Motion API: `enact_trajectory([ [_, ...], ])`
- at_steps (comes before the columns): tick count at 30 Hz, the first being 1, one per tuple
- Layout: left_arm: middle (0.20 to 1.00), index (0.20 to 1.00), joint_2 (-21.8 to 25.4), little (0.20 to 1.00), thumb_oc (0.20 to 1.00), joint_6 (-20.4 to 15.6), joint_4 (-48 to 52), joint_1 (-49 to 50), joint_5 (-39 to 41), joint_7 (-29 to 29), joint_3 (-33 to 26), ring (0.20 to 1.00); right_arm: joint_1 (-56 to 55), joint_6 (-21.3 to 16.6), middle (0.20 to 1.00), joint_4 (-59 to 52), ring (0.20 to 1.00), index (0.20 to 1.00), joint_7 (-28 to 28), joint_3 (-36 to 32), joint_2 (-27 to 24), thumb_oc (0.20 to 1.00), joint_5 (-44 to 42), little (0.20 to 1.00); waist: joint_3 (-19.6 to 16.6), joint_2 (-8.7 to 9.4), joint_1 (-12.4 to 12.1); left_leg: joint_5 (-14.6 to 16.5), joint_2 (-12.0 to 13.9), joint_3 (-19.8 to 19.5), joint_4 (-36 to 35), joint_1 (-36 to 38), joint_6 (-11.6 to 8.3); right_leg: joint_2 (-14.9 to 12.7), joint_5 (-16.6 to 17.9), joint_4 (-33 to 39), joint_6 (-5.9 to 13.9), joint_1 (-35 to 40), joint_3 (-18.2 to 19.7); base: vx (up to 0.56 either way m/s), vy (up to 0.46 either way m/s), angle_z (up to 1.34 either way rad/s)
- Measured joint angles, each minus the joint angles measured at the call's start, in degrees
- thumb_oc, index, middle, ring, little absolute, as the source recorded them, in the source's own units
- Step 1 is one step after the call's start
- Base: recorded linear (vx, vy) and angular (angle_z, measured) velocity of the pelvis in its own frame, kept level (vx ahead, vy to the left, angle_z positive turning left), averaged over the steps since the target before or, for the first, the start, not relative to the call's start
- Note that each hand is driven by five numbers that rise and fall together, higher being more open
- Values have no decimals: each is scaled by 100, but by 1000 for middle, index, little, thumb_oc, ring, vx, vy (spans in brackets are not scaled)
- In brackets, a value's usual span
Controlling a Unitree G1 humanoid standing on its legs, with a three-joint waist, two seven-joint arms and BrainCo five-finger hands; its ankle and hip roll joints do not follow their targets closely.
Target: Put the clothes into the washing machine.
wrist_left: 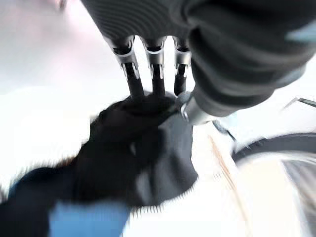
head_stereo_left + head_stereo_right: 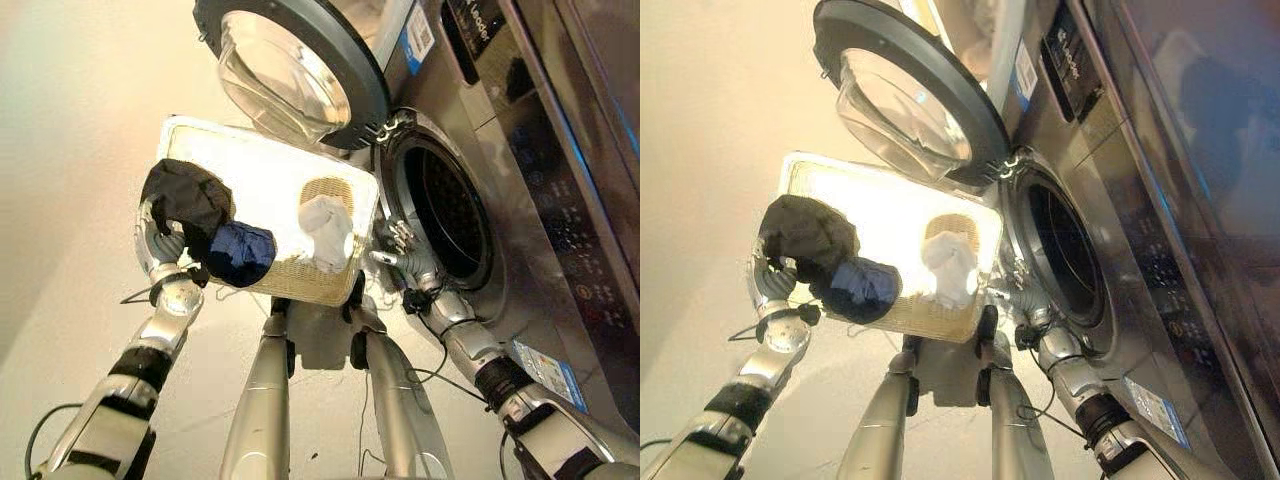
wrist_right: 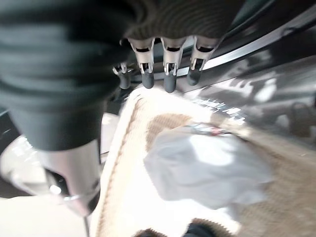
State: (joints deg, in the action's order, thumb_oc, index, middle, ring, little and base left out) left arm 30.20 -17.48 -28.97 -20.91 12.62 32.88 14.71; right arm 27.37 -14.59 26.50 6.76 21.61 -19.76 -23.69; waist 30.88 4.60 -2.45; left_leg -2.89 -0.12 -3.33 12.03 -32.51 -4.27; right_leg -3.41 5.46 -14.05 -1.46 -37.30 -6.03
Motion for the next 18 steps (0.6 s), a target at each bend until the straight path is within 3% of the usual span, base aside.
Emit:
enact_trajectory([
  [1,200,200,-147,200,200,-165,218,108,268,-474,133,200,78,23,1000,-124,1000,1000,-20,-48,0,1000,81,1000,5,-65,-12,-52,-6,7,-110,62,1,-10,7,45,3,34,-4,-13,92,3],
  [2,200,200,-147,200,200,-165,218,108,268,-474,133,200,78,23,1000,-124,1000,1000,-20,-48,0,1000,81,1000,5,-65,-12,-52,-6,7,-110,62,1,-10,7,45,3,34,-4,-11,131,4],
  [3,200,200,-302,200,200,-387,542,189,827,-1356,265,200,160,103,1000,-292,1000,1000,-133,-46,7,1000,198,1000,10,-152,-9,-146,-10,12,-296,135,6,-18,32,126,31,60,-11,-12,115,0],
  [5,200,200,-415,200,200,-579,577,64,1365,-2272,393,200,374,243,1000,-379,1000,1000,-288,-30,8,1000,377,1000,10,-232,-1,-200,-6,58,-434,233,39,-18,87,238,8,133,-9,-15,131,-7],
  [8,200,200,-431,200,200,-666,706,-101,1890,-3200,565,200,595,429,1000,-382,1000,1000,-490,144,-2,1000,533,1000,21,-276,12,-250,7,142,-575,384,51,1,127,341,4,228,20,-19,65,-11],
  [13,200,200,-428,200,200,-605,1042,-416,2488,-4398,961,200,743,729,1000,-388,1000,1000,-779,430,-49,1000,619,1000,16,-319,13,-259,41,183,-707,558,47,38,149,434,-17,366,24,-9,58,-4],
  [18,200,200,-410,200,200,-220,1186,-603,2709,-5027,1304,200,794,816,1000,-392,1000,1000,-895,647,-123,1000,629,1000,16,-320,28,-260,56,242,-738,603,45,50,148,442,-14,382,45,-3,19,-5],
])
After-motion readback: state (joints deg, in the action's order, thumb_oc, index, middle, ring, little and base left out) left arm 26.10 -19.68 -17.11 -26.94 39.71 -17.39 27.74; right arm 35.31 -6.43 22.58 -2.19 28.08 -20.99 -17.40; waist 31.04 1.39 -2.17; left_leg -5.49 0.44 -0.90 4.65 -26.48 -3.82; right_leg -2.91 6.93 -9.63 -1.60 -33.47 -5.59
